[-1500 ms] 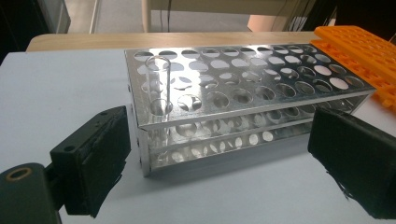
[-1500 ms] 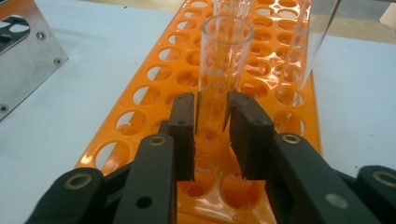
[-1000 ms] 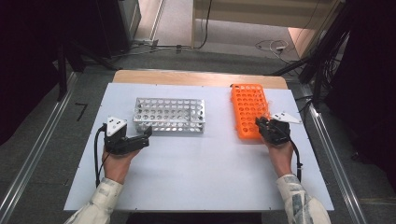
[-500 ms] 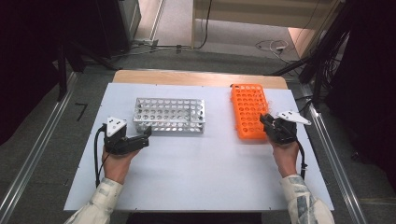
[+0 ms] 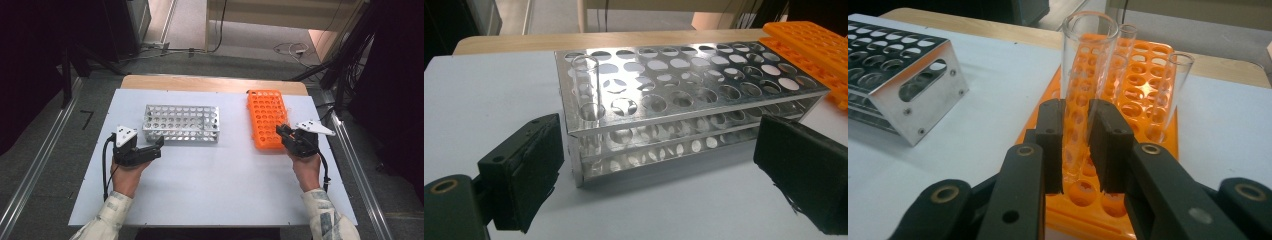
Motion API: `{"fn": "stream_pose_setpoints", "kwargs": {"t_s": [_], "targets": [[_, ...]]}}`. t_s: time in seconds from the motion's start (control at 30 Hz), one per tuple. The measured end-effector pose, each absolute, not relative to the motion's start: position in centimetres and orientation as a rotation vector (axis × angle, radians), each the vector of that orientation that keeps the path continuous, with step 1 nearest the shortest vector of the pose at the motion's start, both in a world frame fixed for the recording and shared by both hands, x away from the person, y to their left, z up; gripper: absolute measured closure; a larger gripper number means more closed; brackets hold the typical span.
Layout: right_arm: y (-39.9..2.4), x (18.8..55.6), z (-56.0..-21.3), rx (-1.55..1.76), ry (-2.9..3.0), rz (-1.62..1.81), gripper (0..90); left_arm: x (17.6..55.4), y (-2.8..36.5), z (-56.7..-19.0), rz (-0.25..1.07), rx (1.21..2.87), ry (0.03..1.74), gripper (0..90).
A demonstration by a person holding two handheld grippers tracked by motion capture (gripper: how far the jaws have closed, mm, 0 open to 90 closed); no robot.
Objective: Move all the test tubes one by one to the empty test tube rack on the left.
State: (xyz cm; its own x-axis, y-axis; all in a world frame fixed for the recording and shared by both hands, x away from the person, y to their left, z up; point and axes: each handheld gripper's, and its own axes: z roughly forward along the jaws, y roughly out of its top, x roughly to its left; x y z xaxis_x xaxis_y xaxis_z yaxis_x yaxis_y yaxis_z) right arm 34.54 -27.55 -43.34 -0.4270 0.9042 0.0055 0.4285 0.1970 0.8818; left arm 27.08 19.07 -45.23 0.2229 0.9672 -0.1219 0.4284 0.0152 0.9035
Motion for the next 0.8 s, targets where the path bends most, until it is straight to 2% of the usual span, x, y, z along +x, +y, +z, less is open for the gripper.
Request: {"fn": "stream_pose_setpoints", "kwargs": {"t_s": [0.8], "targets": [[-23.5, 32.8, -43.6, 1.124, 2.090, 1.233, 73.7, 26.9, 18.0, -45.4, 0.710, 1.593, 1.339, 6.4]]}}
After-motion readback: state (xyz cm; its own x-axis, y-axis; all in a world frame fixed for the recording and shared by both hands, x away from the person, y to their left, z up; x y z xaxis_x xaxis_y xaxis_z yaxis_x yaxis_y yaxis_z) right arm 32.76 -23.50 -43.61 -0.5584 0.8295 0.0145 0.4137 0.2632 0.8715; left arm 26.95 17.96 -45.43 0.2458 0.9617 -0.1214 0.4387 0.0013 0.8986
